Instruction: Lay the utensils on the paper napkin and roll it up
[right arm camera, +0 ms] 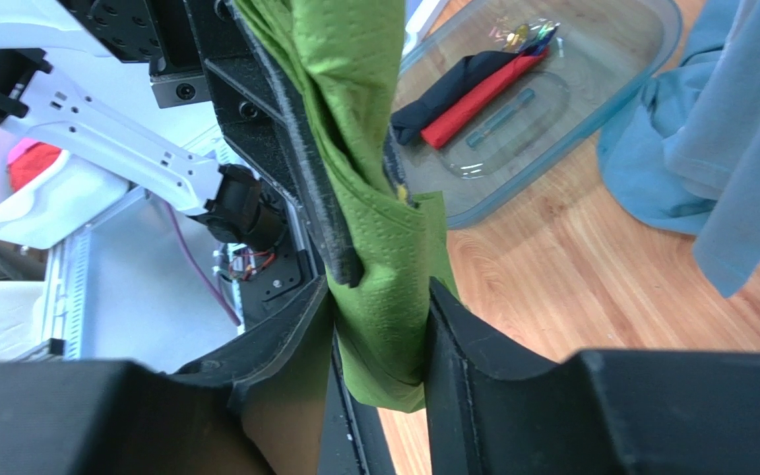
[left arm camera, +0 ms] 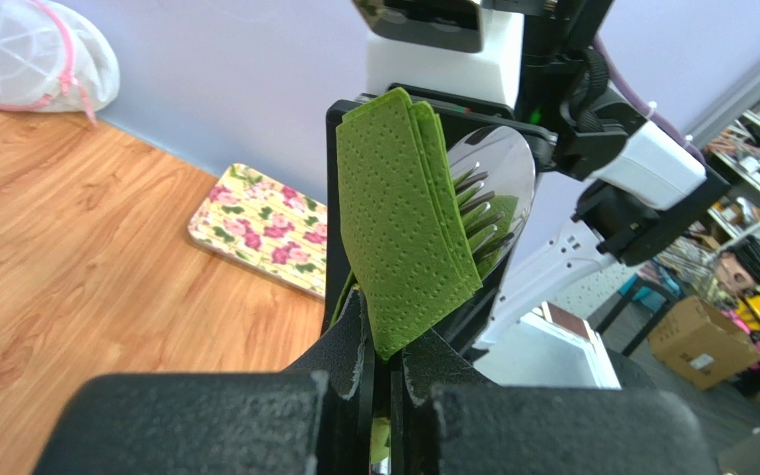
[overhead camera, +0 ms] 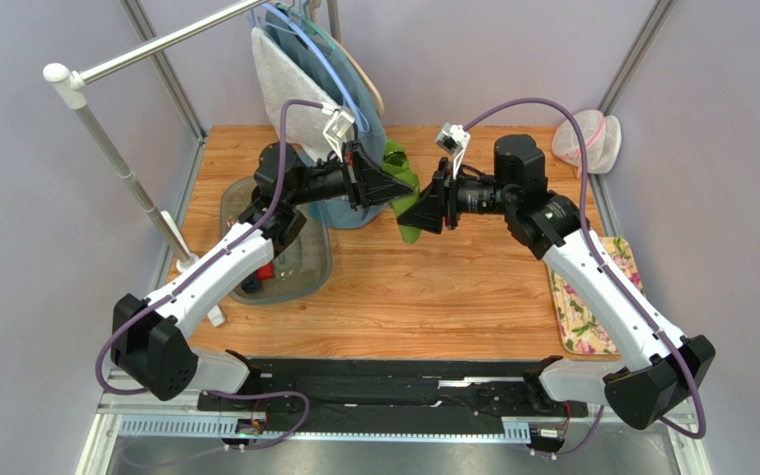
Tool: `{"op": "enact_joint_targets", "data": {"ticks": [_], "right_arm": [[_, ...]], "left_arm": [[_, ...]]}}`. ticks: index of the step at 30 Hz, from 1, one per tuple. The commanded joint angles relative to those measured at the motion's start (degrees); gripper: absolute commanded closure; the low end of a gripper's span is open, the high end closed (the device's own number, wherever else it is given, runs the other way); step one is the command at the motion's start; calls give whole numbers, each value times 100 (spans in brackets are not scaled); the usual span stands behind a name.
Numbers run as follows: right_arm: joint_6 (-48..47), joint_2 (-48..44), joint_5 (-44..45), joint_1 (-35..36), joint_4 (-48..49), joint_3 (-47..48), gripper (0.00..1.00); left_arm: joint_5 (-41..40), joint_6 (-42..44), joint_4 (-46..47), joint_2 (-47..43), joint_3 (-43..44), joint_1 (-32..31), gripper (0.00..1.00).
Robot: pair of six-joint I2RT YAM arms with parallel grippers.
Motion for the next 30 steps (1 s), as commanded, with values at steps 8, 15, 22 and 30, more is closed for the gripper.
{"op": "enact_joint_targets", "data": {"ticks": [8, 15, 22, 30], "right_arm": [[658, -183, -426, 76, 392, -38, 100], [711, -157, -91, 68, 401, 349, 100], [826, -183, -4, 68, 612, 358, 100], [1019, -121, -126, 59, 867, 393, 100]], "left_arm": [[-38, 41, 576, -151, 316, 19, 100], [-574, 489, -259, -510, 158, 37, 39], [-523, 657, -445, -775, -132, 265, 27], [-548, 306, -269, -705, -299, 265, 18]]}}
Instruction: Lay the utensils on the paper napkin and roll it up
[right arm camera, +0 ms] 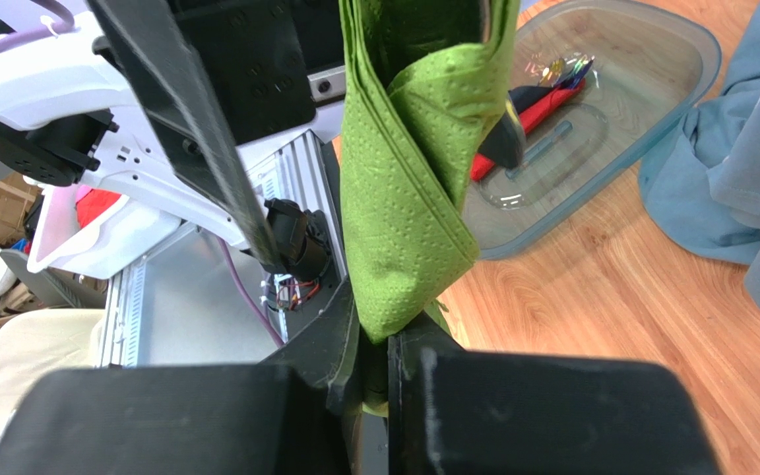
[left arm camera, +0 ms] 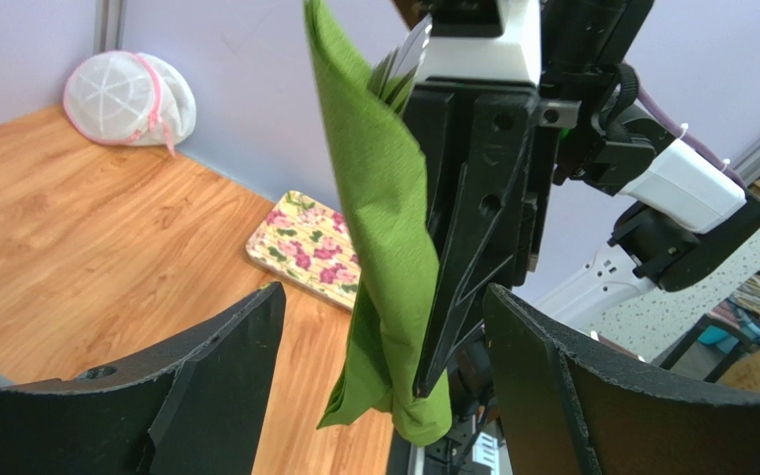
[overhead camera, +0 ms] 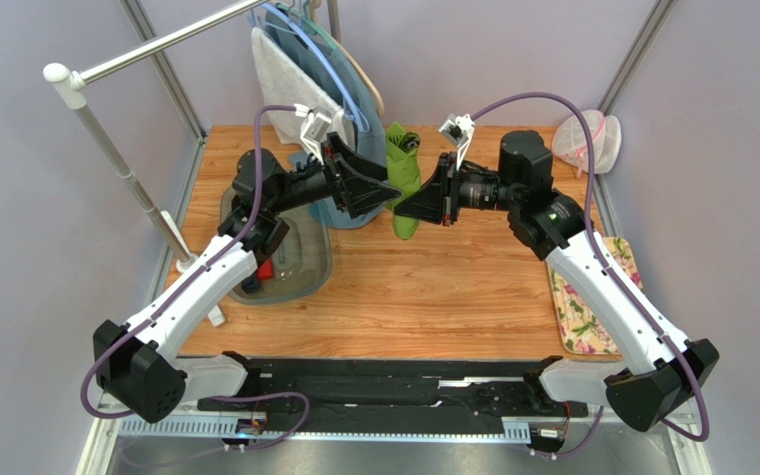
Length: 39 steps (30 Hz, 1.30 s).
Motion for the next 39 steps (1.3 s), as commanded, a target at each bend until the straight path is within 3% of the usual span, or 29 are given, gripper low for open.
{"op": "enact_joint_targets", "data": {"ticks": [1, 7, 13, 19, 22, 24, 25, 28, 30, 31, 34, 39], "right_arm": [[180, -67, -50, 26, 484, 238, 100], [206, -32, -68, 43, 528, 212, 100], [154, 30, 2, 105, 572, 203, 100], [-48, 100, 248, 272, 502, 273, 100], [-163, 118, 353, 334, 432, 264, 100], [-172, 100, 415, 351, 449, 247, 100], [-180, 92, 503, 360, 467, 256, 100], [-242, 109, 495, 351, 415, 326, 100], [-330, 100, 416, 351, 265, 352, 85], [-339, 83, 355, 360, 213, 309, 65], [-347, 56, 241, 351, 116, 151, 38], [-479, 74, 249, 360, 124, -43, 31]], "left_arm": [[-103, -238, 225, -19, -144, 25, 18], [370, -836, 857, 157, -232, 25, 19], [442, -1092, 982, 236, -276, 25, 32], [223, -1136, 762, 263, -162, 25, 52], [82, -1154, 692, 263, -136, 25, 74], [73, -1171, 674, 280, -136, 25, 84], [56, -1163, 657, 280, -127, 25, 96], [38, -1154, 665, 298, -136, 77, 100], [116, -1180, 866, 316, -127, 139, 100], [152, -1180, 928, 333, -110, 209, 100], [354, -1233, 1192, 386, 4, 289, 100], [591, -1382, 1351, 412, 128, 289, 100]]}}
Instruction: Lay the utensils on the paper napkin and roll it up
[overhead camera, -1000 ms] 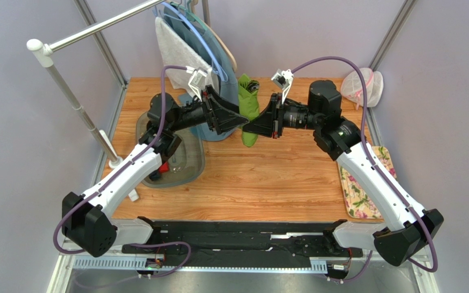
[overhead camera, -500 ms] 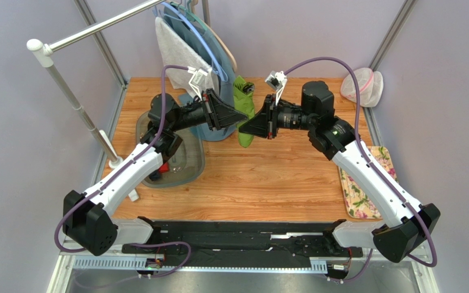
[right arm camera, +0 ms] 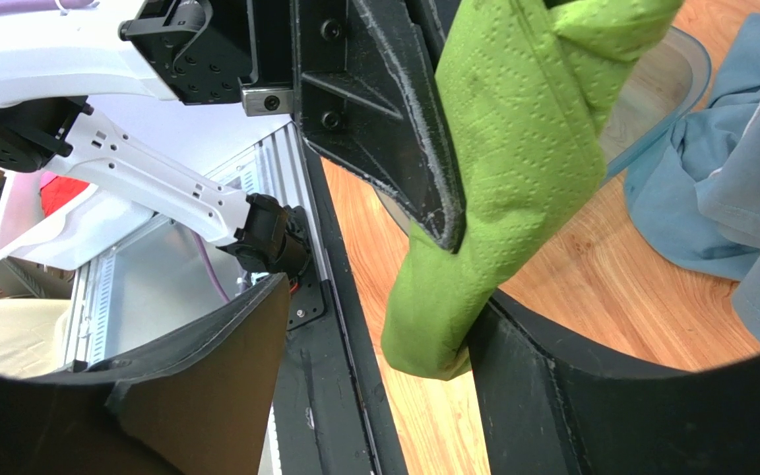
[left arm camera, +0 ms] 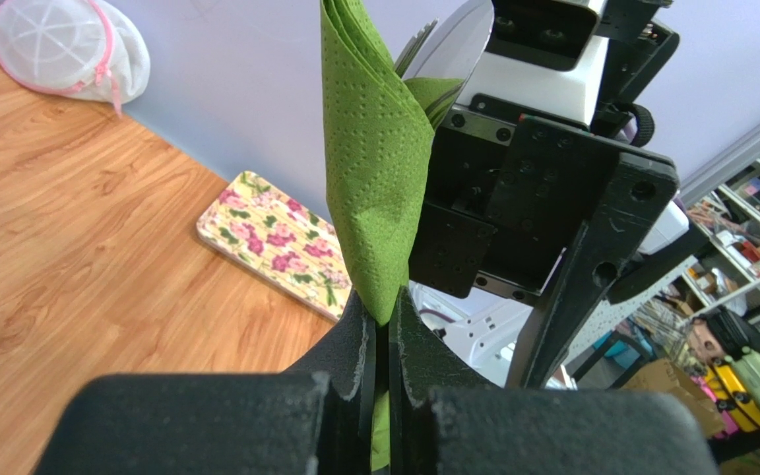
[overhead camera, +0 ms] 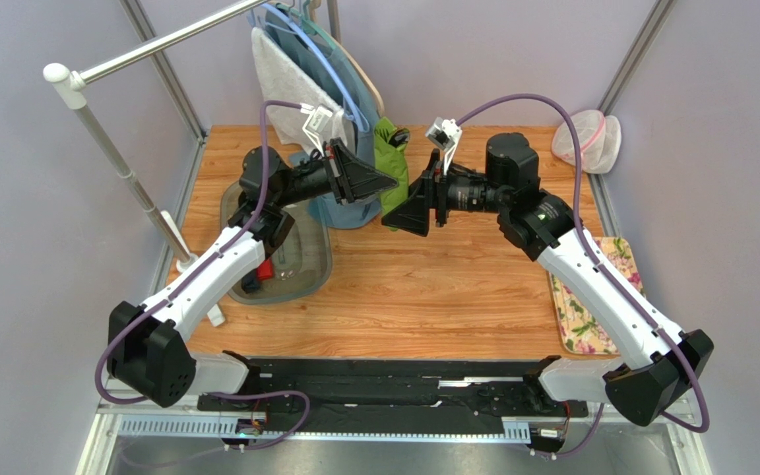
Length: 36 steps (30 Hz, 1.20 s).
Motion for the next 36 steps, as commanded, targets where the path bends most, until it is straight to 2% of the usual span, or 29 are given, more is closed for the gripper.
{"op": "enact_joint_targets", "data": {"ticks": [1, 3, 6, 9, 10, 11, 12, 13, 20, 23, 26, 27, 30, 36], "right_arm": [[-176, -64, -142, 32, 63, -91, 32], [-132, -20, -195, 23, 186, -126, 32], [-88, 68, -318, 32, 291, -162, 39], [-53, 103, -397, 41, 353, -223, 54], [-26, 103, -415, 41, 371, -241, 68], [-9, 86, -406, 41, 379, -241, 77], [9, 60, -337, 41, 379, -241, 94], [9, 33, -293, 41, 345, -223, 100], [44, -64, 463, 41, 178, -232, 100], [0, -46, 578, 32, 116, -188, 100], [-9, -20, 552, 32, 133, -135, 100], [9, -11, 508, 41, 151, -127, 100], [9, 24, 455, 41, 177, -74, 100], [18, 59, 358, 32, 221, -21, 100]], "left_arm": [[237, -136, 527, -53, 353, 29, 100], [246, -163, 544, -88, 344, 29, 100], [211, -180, 544, -150, 362, 29, 100], [211, -172, 509, -185, 397, 29, 100], [211, -145, 492, -203, 397, 29, 100], [194, -93, 448, -220, 397, 29, 100], [167, -49, 404, -247, 388, 29, 100], [115, 12, 325, -264, 379, 29, 100], [-447, 610, -754, -317, 414, 29, 100], [-405, 593, -818, -291, 388, 29, 100], [-282, 532, -766, -291, 336, 11, 91], [-255, 505, -731, -273, 318, 11, 85], [-167, 426, -607, -264, 274, -6, 78], [-61, 321, -423, -220, 151, -68, 68]]}}
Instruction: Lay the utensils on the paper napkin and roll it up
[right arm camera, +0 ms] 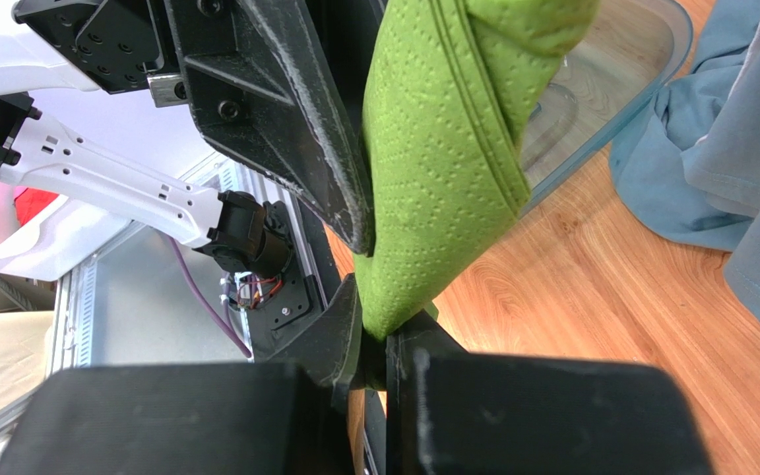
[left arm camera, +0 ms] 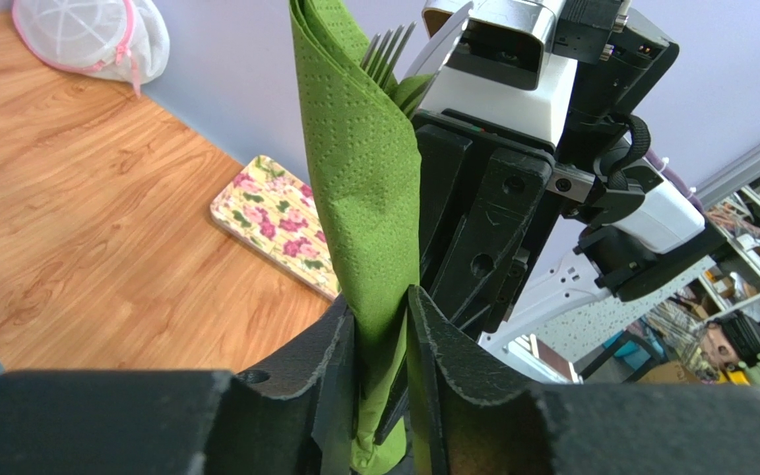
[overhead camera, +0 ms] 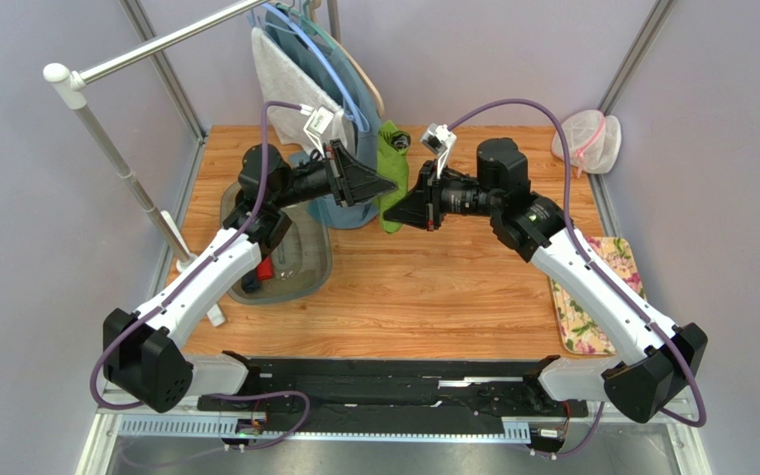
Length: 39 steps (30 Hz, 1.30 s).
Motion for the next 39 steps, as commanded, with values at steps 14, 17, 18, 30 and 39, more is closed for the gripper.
{"op": "enact_joint_targets", "data": {"ticks": [14, 17, 18, 30, 39], "right_arm": [[16, 29, 26, 43, 221, 178, 100], [-19, 38, -9, 96, 230, 151, 100], [-28, 47, -18, 113, 222, 151, 100], [-406, -15, 237, 131, -384, 125, 4], [-626, -234, 413, -53, -666, -68, 0]], "left_arm": [[120, 300, -149, -56, -88, -119, 85], [147, 353, -281, -152, -149, -119, 100], [95, 414, -403, -188, -167, -110, 100], [692, 537, -658, -794, -984, 988, 100], [938, 810, -1792, -1365, -1915, 2595, 100]]}}
